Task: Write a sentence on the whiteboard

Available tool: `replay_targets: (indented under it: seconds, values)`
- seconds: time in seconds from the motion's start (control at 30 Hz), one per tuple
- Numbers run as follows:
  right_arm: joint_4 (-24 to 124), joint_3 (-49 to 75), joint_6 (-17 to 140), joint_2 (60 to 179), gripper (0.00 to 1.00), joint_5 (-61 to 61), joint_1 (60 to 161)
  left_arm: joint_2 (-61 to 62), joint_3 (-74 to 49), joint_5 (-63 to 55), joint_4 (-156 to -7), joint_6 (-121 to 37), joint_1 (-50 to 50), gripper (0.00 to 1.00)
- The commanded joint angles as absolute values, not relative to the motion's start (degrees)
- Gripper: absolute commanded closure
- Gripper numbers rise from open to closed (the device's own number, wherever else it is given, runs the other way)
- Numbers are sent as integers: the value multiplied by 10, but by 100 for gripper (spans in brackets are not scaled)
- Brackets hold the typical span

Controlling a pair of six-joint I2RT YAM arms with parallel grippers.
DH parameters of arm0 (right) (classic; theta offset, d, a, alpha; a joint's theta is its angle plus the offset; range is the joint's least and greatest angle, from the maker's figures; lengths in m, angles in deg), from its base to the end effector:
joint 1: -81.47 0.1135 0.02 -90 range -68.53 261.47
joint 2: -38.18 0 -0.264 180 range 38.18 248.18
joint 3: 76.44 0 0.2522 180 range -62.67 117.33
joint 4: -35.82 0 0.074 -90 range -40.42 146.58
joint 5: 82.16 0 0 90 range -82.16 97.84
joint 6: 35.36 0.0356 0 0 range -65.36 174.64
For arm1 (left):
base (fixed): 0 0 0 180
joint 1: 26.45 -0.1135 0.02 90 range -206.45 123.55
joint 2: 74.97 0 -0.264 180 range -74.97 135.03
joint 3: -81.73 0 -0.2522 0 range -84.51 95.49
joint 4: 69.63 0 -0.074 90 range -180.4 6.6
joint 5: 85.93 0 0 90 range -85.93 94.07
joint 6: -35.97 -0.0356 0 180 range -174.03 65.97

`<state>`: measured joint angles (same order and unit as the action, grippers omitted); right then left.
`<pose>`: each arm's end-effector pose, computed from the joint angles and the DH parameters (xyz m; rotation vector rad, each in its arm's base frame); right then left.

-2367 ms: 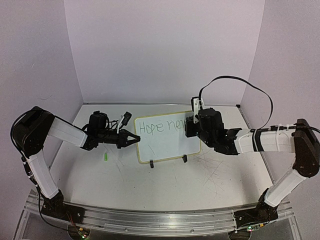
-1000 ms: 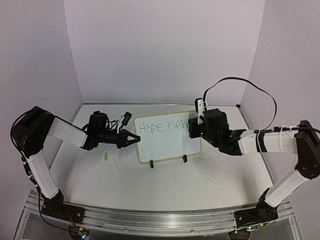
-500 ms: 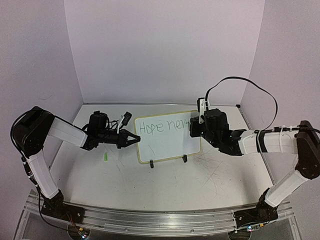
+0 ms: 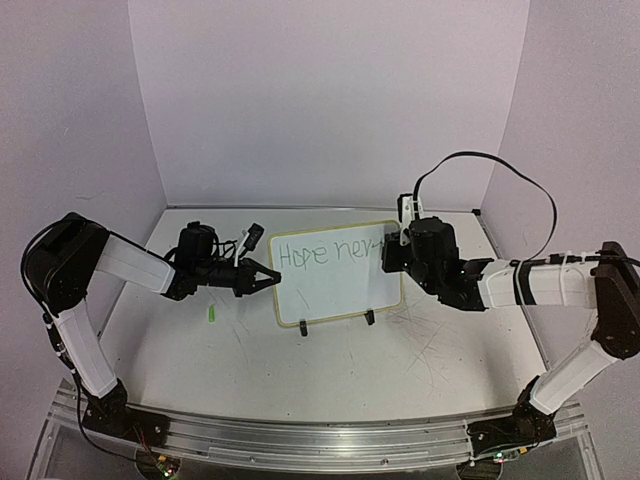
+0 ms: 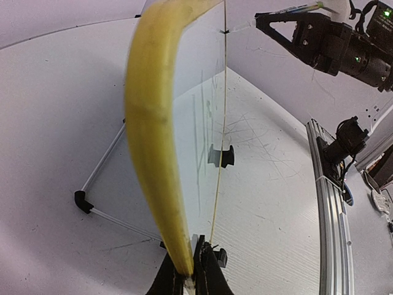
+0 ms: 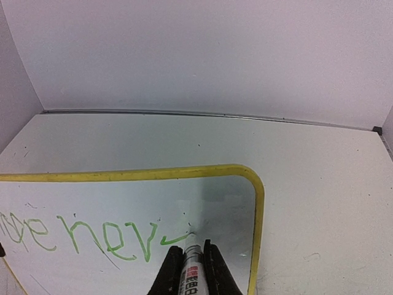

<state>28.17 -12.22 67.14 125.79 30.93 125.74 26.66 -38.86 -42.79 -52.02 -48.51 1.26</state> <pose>0.2555 0.2296 0.2482 -0.2266 1.8212 0.3269 0.2973 -0.1855 0.1617 0.9180 1.8300 -1.1811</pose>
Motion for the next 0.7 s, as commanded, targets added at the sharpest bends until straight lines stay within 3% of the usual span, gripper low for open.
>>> replay_targets:
  seconds: [0.0,0.67]
  values:
    - [258,-121,662,1249,100,311,1252,277,-382,-340,-557,-539,5,100]
    - [247,-102,661,1270,100,287,1252,277,-381,-340,-558,-539,6,100]
